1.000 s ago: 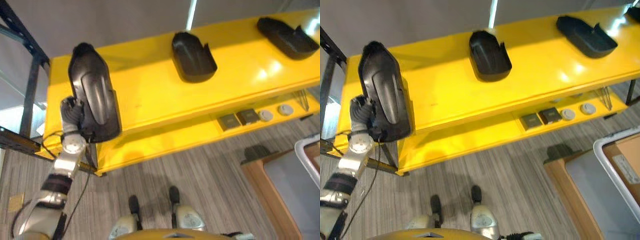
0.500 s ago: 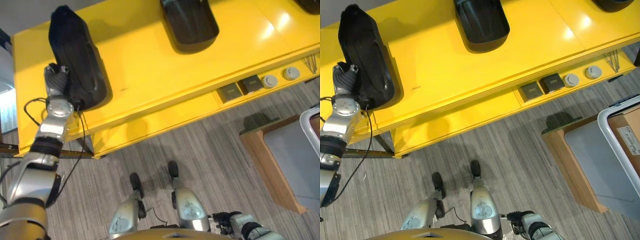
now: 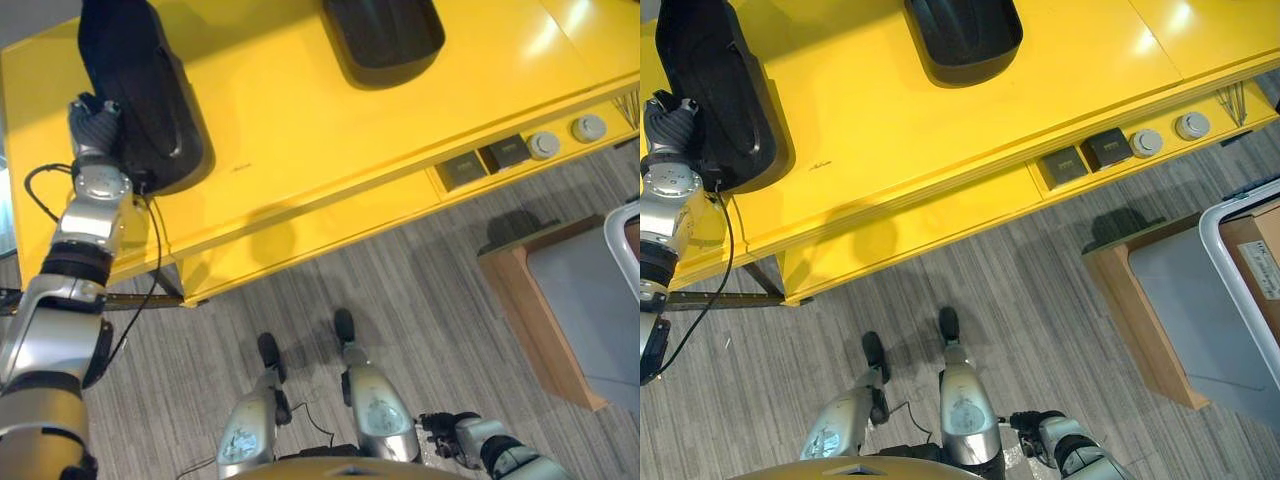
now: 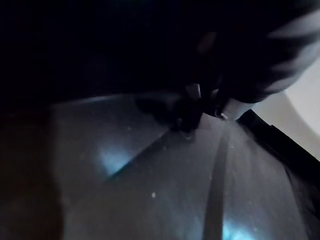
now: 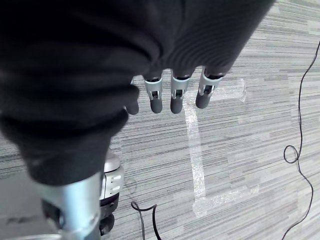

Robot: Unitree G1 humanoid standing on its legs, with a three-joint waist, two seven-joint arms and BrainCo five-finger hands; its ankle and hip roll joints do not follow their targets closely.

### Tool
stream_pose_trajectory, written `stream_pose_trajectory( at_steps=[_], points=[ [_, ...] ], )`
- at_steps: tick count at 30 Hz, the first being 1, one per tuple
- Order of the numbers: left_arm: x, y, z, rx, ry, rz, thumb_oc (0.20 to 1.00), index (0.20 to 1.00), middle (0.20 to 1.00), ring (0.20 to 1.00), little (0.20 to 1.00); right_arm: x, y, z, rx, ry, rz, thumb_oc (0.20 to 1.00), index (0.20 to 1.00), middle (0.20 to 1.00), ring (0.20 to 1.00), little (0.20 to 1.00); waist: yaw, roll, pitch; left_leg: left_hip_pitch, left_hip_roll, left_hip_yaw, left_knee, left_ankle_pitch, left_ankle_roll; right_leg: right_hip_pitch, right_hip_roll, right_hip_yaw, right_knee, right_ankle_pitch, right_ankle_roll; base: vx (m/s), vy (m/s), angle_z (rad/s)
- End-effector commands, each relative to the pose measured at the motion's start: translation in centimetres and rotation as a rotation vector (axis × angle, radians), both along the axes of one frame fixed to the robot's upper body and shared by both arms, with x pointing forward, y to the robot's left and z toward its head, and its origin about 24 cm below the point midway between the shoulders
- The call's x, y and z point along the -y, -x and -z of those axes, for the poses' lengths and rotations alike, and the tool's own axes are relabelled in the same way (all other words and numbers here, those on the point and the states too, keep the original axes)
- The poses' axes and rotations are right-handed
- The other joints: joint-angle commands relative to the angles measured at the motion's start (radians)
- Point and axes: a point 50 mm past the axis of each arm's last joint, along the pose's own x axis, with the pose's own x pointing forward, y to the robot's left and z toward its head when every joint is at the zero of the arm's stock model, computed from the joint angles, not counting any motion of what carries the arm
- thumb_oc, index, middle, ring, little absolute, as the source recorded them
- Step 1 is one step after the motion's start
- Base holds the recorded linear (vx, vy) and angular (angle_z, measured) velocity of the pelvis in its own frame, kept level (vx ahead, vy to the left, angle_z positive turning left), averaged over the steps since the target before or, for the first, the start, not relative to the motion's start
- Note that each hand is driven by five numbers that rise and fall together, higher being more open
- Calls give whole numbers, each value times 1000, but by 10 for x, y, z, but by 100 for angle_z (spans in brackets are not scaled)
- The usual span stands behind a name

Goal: Move parts from the plastic box to the shelf.

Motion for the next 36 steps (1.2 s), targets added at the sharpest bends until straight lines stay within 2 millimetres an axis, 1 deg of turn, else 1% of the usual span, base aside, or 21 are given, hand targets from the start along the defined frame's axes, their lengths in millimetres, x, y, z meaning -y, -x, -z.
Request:
stream_pose_trajectory(
  at_steps=[1,6,11,14,16,17,18,20,22,23,24,27,28,29,30,31,32,33,34,35,36],
  points=[
    [-10,-1,2,-91,-43,4,1000,1000,1000,1000,1000,-1,5,2,-13,6,6,1000,1000,1000,1000,1000,-11,-29,-10,-8,-2,-25,-2,-34,12,-4,35,93,31,-92,0,0,0,0],
    [-14,0,8,-138,-21,-4,1000,1000,1000,1000,1000,1,5,1,-7,15,14,1000,1000,1000,1000,1000,-15,-26,-17,2,0,-18,-2,-32,10,6,36,93,32,-95,-1,0,0,0],
    [-23,5,25,-151,76,-72,1000,1000,1000,1000,1000,1,10,3,-10,16,34,1000,1000,1000,1000,1000,-16,-22,-32,21,-1,-17,-2,-35,9,26,35,91,30,-100,0,0,0,0],
    [-20,7,32,-103,135,-69,1000,1000,1000,1000,1000,0,15,6,-23,21,29,1000,1000,1000,1000,1000,-13,-23,-48,35,-3,-17,-2,-39,9,45,33,87,25,-103,-1,0,0,0],
    [-15,7,33,-47,184,-48,1000,1000,1000,1000,1000,-1,22,9,-39,28,21,1000,1000,1000,1000,1000,-13,-23,-69,52,-3,-13,-2,-42,7,66,33,84,19,-106,-1,16,-7,0],
    [-15,7,33,-47,184,-48,1000,1000,1000,1000,1000,-1,22,9,-39,29,21,1000,1000,1000,1000,1000,-13,-23,-69,52,-3,-13,-2,-42,7,67,33,84,19,-106,-1,49,-10,2],
    [-8,6,32,-5,206,-23,1000,1000,1000,1000,1000,-1,29,11,-64,32,17,1000,1000,1000,1000,1000,-12,-23,-96,71,-3,-7,-2,-45,5,89,32,80,14,-108,1,47,-6,2],
    [-2,6,28,38,212,3,1000,1000,1000,1000,1000,-1,38,14,-105,27,36,1000,1000,1000,1000,1000,-9,-21,-123,91,-5,-3,-2,-48,3,114,29,76,9,-111,2,28,-2,2],
    [2,7,25,65,208,19,1000,1000,1000,1000,1000,0,44,15,-122,37,33,1000,1000,1000,1000,1000,-5,-19,-146,106,-5,0,-2,-51,2,132,28,71,7,-113,3,54,4,0],
    [2,9,19,94,189,21,1000,1000,1000,1000,1000,3,50,16,-142,43,37,1000,1000,1000,1000,1000,0,-16,-173,125,-5,6,-2,-55,1,154,26,64,4,-117,5,57,6,0],
    [2,9,19,94,189,21,1000,1000,1000,1000,1000,3,50,16,-142,43,37,1000,1000,1000,1000,1000,0,-16,-173,126,-5,7,-2,-55,1,155,26,64,4,-117,5,58,7,1],
    [3,13,0,203,166,40,1000,1000,1000,1000,1000,3,61,19,-183,29,43,1000,1000,1000,1000,1000,10,-13,-231,157,-7,19,-2,-61,-2,194,22,53,-5,-119,10,52,-4,1],
    [8,18,-14,272,76,73,1000,1000,1000,1000,1000,2,66,20,-203,16,52,1000,1000,1000,1000,1000,21,-15,-261,172,-7,22,-2,-65,-2,212,20,47,-5,-123,10,24,-17,4],
    [11,21,-18,310,66,122,1000,1000,1000,1000,1000,0,68,21,-206,12,59,1000,1000,1000,1000,1000,25,-16,-271,180,-7,23,-2,-69,0,222,19,43,-5,-125,11,0,0,0],
    [16,23,-20,326,64,169,558,558,558,558,558,-1,67,21,-202,5,66,1000,1000,1000,1000,1000,29,-18,-278,186,-7,23,-2,-71,0,228,18,40,-5,-127,10,0,0,0],
    [23,25,-19,332,57,216,200,200,200,200,200,-2,66,21,-201,-7,79,1000,1000,1000,1000,1000,36,-20,-286,193,-7,21,-2,-74,2,236,17,37,-5,-129,8,0,0,0],
    [32,30,-14,329,55,286,200,200,200,200,200,-5,67,22,-206,-14,93,1000,1000,1000,1000,1000,44,-24,-295,200,-9,21,-2,-77,4,245,15,33,-5,-131,8,0,0,0],
    [49,40,3,302,83,378,200,200,200,200,200,-9,67,23,-202,-23,119,1000,1000,1000,1000,1000,64,-33,-306,212,-11,9,-2,-83,7,256,12,24,-5,-134,5,-20,-10,4],
    [55,46,14,279,94,416,200,200,200,200,200,-11,69,24,-205,-25,129,1000,1000,1000,1000,1000,70,-35,-310,218,-12,4,-2,-89,11,263,12,20,-5,-137,4,-27,-14,4],
    [67,54,31,245,147,478,200,200,200,200,200,-15,71,26,-207,-32,141,1000,1000,1000,1000,1000,86,-42,-311,222,-16,-8,-2,-94,17,269,11,15,-5,-139,3,-14,-7,3],
    [71,58,38,234,163,480,200,200,200,200,200,-16,73,26,-211,-32,142,1000,1000,1000,1000,1000,89,-42,-314,225,-17,-10,-2,-96,18,272,11,13,-5,-140,3,-11,-5,4]
  ],
)
